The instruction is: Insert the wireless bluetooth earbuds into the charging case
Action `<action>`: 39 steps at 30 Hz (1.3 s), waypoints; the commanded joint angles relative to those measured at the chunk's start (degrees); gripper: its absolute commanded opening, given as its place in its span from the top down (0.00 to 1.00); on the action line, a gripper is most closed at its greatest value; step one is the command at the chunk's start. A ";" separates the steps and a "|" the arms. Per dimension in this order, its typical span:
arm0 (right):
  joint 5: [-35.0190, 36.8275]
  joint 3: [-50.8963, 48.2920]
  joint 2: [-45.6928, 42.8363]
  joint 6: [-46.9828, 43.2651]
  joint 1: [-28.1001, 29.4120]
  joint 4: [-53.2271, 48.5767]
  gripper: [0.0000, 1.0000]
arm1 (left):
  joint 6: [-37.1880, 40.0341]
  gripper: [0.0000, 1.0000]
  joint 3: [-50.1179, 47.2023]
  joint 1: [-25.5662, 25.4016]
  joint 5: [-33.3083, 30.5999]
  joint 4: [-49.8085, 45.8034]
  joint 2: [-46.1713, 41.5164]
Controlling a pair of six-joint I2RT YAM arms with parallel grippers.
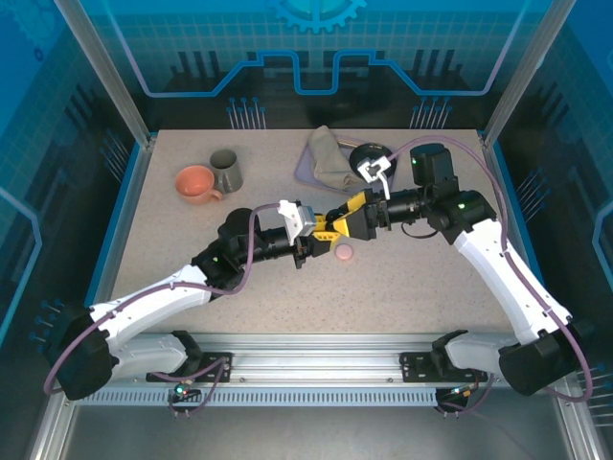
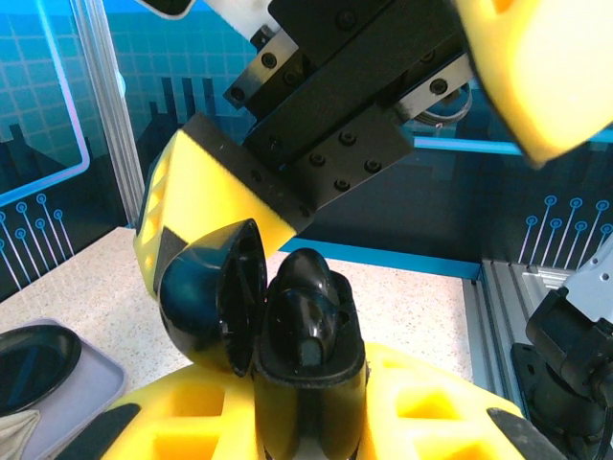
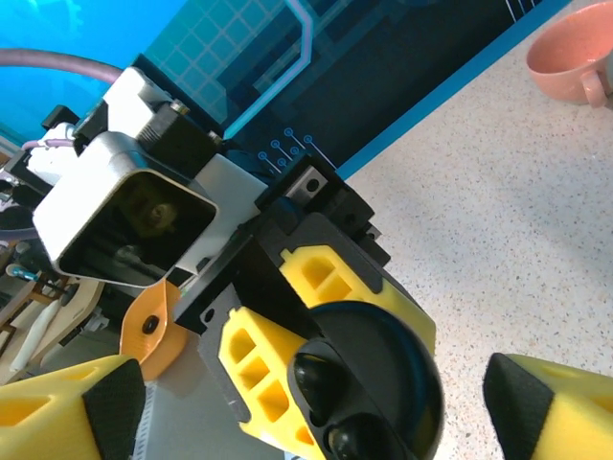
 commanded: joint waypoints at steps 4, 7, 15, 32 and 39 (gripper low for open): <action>-2.51 2.63 -0.35 -0.87 0.85 -0.96 0.12 | 1.27 1.00 2.34 -0.39 1.18 -0.13 0.50; -3.44 3.02 -0.71 -1.53 0.90 -1.29 0.15 | 1.32 1.00 2.59 -0.43 1.18 -0.54 0.56; -3.08 3.68 -1.61 -2.70 0.90 -2.47 0.20 | 1.32 1.00 2.60 -0.38 0.83 -0.75 0.80; 10.17 1.95 -5.92 -7.13 -1.62 -2.27 0.21 | 1.64 1.00 2.55 -0.38 1.25 -1.61 0.26; 9.80 -2.72 -11.20 -21.03 -2.47 3.00 0.13 | 4.00 1.00 2.63 -0.40 2.21 -4.80 -2.00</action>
